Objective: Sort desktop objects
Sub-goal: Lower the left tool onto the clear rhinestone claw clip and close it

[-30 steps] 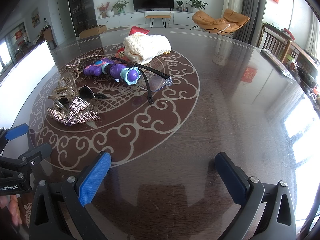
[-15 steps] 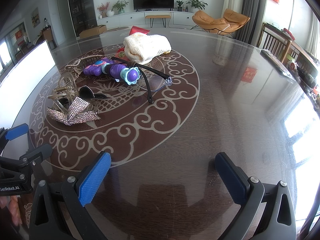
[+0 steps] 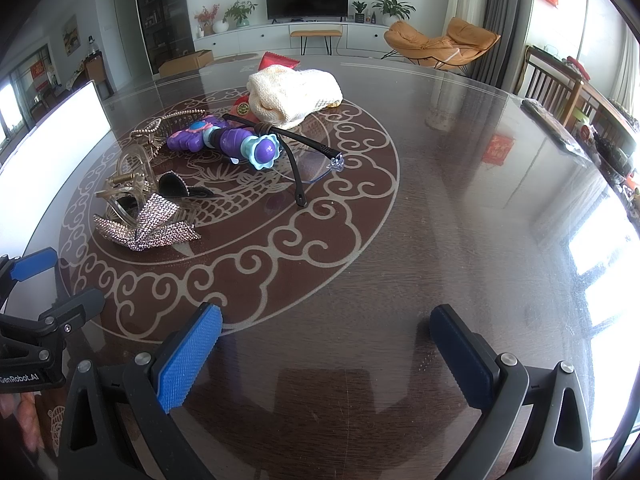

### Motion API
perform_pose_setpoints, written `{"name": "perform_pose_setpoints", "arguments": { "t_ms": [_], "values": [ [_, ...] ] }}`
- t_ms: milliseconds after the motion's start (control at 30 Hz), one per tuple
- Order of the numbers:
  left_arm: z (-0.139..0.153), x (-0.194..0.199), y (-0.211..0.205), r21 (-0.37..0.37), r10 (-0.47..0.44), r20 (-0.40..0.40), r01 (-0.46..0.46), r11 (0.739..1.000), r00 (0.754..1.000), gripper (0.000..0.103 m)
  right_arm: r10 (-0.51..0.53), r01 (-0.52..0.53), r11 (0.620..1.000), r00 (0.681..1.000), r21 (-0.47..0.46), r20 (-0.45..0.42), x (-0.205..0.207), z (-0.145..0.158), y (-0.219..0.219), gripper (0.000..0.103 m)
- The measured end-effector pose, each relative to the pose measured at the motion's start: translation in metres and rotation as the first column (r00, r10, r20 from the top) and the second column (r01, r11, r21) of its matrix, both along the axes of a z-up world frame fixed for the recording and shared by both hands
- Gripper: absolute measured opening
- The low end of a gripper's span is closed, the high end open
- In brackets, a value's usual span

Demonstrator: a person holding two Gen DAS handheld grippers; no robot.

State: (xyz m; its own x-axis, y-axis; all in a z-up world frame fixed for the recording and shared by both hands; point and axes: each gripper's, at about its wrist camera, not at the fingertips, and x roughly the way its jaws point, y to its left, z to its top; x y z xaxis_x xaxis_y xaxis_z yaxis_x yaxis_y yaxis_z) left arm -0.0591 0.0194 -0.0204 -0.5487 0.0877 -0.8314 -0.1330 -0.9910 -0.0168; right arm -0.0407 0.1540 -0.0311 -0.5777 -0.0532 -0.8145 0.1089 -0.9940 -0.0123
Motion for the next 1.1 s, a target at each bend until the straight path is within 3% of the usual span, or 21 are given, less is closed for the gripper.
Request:
{"name": "perform_pose_setpoints", "arguments": {
  "t_ms": [100, 267, 333, 433, 500, 567, 667, 833, 1100],
  "values": [
    [0.010, -0.004, 0.003, 0.044, -0.087, 0.002, 0.087, 0.995, 0.996, 0.103, 0.000, 0.000, 1.000, 1.000, 0.000, 0.000, 0.000, 0.001, 0.001, 0.103],
    [0.038, -0.026, 0.015, 0.074, -0.171, -0.069, 0.176, 0.982, 0.983, 0.103, 0.000, 0.000, 1.000, 1.000, 0.000, 0.000, 0.000, 0.001, 0.001, 0.103],
    [0.040, -0.037, 0.029, 0.029, -0.268, -0.056, 0.270, 0.962, 0.962, 0.103, 0.000, 0.000, 1.000, 1.000, 0.000, 0.000, 0.000, 0.001, 0.001, 0.103],
    [0.032, -0.048, 0.048, -0.074, -0.403, -0.004, 0.402, 0.913, 0.915, 0.103, 0.000, 0.000, 1.000, 1.000, 0.000, 0.000, 0.000, 0.001, 0.000, 0.103],
    [0.029, -0.053, 0.054, -0.127, -0.441, 0.013, 0.438, 0.890, 0.898, 0.103, 0.000, 0.000, 1.000, 1.000, 0.000, 0.000, 0.000, 0.001, 0.001, 0.103],
    [0.027, -0.059, 0.056, -0.130, -0.455, 0.017, 0.453, 0.882, 0.890, 0.103, 0.000, 0.000, 1.000, 1.000, 0.000, 0.000, 0.000, 0.000, 0.000, 0.103],
    [0.025, -0.068, 0.057, -0.115, -0.462, 0.024, 0.462, 0.880, 0.886, 0.103, 0.000, 0.000, 1.000, 1.000, 0.000, 0.000, 0.000, 0.000, 0.000, 0.103],
    [0.009, -0.084, 0.059, -0.093, -0.425, 0.051, 0.428, 0.899, 0.904, 0.103, 0.000, 0.000, 1.000, 1.000, 0.000, 0.000, 0.000, 0.001, 0.000, 0.103],
    [0.006, -0.101, 0.063, -0.077, -0.322, 0.027, 0.323, 0.943, 0.946, 0.103, 0.000, 0.000, 1.000, 1.000, 0.000, 0.000, 0.000, 0.001, 0.001, 0.103]
  ]
}}
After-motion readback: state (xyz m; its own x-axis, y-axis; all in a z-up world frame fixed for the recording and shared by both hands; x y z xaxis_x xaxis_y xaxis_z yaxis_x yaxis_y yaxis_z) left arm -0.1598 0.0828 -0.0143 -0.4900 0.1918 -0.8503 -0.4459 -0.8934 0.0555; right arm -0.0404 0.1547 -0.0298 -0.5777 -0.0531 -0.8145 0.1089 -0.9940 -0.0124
